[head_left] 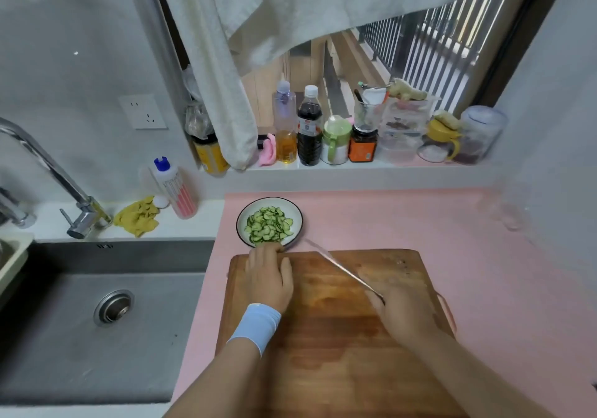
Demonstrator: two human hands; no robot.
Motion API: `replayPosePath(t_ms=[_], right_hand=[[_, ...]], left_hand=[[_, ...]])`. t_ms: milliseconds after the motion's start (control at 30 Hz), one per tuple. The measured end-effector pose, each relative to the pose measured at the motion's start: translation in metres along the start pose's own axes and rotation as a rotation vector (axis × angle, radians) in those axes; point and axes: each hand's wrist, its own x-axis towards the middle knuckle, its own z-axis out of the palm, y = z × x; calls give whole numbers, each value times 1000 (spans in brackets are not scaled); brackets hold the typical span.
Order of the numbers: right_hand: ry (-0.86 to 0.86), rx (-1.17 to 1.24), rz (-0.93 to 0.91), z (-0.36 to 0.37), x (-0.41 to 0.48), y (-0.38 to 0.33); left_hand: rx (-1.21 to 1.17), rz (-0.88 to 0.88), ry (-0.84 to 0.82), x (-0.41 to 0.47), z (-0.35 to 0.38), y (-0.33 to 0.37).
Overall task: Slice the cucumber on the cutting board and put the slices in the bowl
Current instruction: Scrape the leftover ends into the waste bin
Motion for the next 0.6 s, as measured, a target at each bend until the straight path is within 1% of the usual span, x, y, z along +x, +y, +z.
replayPosePath(t_ms=[100, 167, 233, 300, 367, 433, 500, 533, 600], right_hand=[[-45, 56, -84, 22, -17, 22], [-32, 81, -146, 33, -26, 32], [2, 93, -189, 44, -33, 42], [1, 65, -183, 51, -38, 47], [-4, 30, -217, 56, -42, 53], [19, 2, -222, 52, -49, 54], [-22, 51, -207, 47, -55, 56], [-46, 87, -171, 45, -58, 58], [-28, 146, -72, 40, -59, 62]], left_hand=[[42, 128, -65, -23, 9, 9], [80, 216, -134, -42, 17, 13], [86, 288, -240, -60, 26, 13], [136, 308, -379, -74, 35, 10], [185, 288, -449, -83, 38, 8], [157, 292, -409, -90, 36, 8], [108, 303, -327, -96, 33, 7], [92, 285, -286, -98, 33, 8], [87, 183, -237, -101, 33, 8]])
